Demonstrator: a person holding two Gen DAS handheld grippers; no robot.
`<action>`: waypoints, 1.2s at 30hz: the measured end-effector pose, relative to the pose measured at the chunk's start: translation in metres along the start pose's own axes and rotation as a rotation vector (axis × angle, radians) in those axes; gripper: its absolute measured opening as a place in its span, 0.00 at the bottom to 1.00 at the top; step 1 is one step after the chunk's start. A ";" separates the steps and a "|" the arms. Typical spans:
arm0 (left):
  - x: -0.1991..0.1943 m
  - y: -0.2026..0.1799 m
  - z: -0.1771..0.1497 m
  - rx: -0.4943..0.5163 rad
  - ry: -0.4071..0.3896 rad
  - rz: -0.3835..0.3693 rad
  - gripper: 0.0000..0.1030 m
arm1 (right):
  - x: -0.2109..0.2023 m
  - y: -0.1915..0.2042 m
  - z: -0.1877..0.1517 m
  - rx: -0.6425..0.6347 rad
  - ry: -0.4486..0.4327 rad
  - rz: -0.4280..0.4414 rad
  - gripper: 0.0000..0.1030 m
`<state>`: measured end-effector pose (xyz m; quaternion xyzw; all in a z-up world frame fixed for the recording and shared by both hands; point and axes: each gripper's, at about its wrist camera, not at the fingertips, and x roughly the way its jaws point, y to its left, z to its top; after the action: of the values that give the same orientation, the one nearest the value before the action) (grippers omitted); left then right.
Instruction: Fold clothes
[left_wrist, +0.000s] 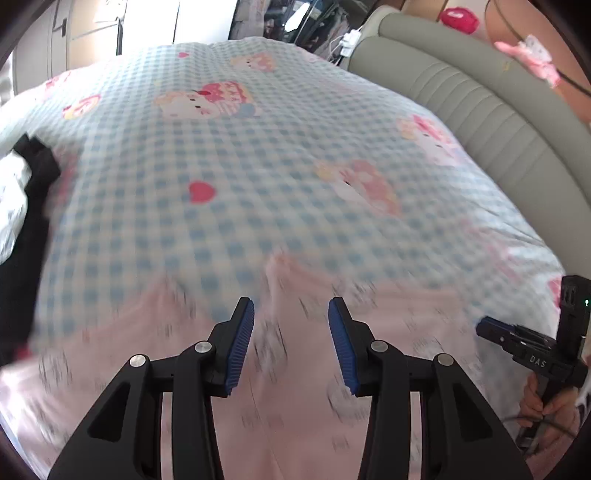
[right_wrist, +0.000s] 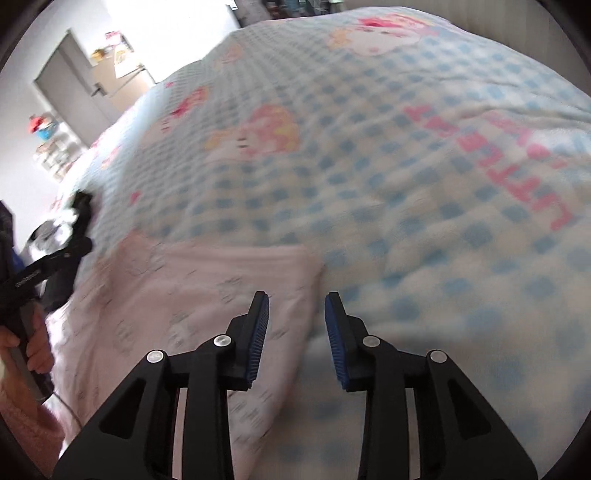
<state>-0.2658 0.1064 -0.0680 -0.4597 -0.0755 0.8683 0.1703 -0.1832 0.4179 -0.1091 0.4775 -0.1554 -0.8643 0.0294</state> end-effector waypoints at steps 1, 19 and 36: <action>-0.009 -0.003 -0.017 0.017 0.015 -0.019 0.42 | -0.012 0.011 -0.008 -0.041 -0.014 0.020 0.31; -0.096 -0.020 -0.206 -0.023 0.070 0.004 0.43 | -0.069 0.071 -0.190 0.060 0.032 0.117 0.31; -0.181 0.088 -0.284 -0.260 0.036 0.180 0.42 | -0.075 0.098 -0.211 -0.051 0.091 -0.093 0.30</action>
<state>0.0425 -0.0484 -0.1141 -0.4982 -0.1427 0.8546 0.0319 0.0241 0.2892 -0.1239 0.5219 -0.1095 -0.8459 0.0083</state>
